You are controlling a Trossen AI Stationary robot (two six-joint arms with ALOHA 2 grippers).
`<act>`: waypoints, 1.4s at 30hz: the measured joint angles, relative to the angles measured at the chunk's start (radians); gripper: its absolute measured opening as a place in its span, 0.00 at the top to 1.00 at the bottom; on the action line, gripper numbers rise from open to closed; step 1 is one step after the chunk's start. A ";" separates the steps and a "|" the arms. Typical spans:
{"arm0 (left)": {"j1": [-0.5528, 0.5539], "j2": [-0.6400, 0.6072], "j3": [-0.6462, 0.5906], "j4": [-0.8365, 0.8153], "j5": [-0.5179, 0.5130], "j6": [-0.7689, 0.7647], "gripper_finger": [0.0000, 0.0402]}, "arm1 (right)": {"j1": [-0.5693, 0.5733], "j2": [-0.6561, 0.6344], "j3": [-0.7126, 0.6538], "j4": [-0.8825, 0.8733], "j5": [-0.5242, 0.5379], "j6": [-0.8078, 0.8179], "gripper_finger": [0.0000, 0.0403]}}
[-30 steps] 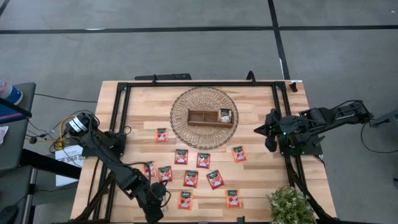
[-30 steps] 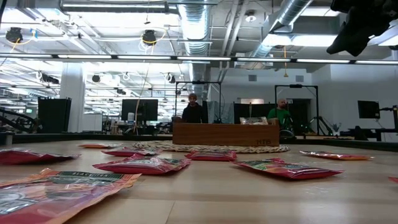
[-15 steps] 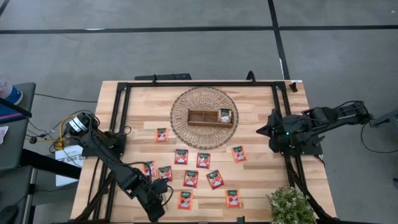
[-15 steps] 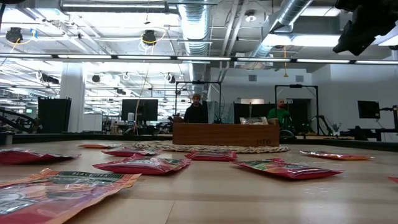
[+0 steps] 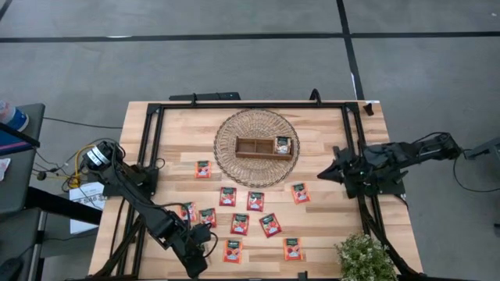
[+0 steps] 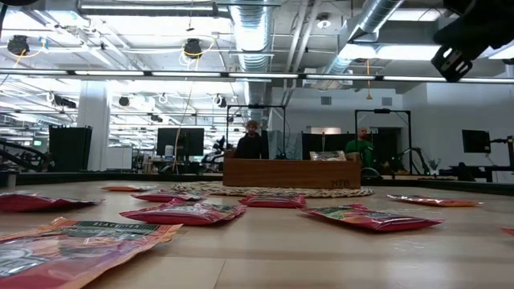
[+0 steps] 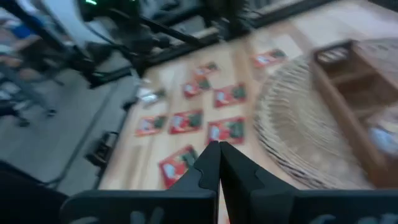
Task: Pick & Place Tea
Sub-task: Put the brown tea bag into the right slot of the wooden organizer
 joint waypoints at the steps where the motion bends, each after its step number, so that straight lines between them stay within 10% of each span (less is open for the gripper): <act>1: 0.000 0.000 0.000 0.003 0.000 0.000 1.00 | 0.000 -0.002 -0.018 0.036 -0.013 -0.006 1.00; 13: 0.007 0.000 0.000 0.014 -0.041 -0.028 0.96 | -0.009 0.000 -0.077 0.071 -0.018 -0.004 1.00; 28: 0.029 0.032 0.000 0.003 0.060 0.128 0.48 | -0.009 0.000 -0.077 0.068 -0.017 -0.004 1.00; 42: 0.033 0.148 0.000 -0.059 0.113 0.186 0.46 | -0.010 0.000 -0.077 0.061 0.008 0.023 1.00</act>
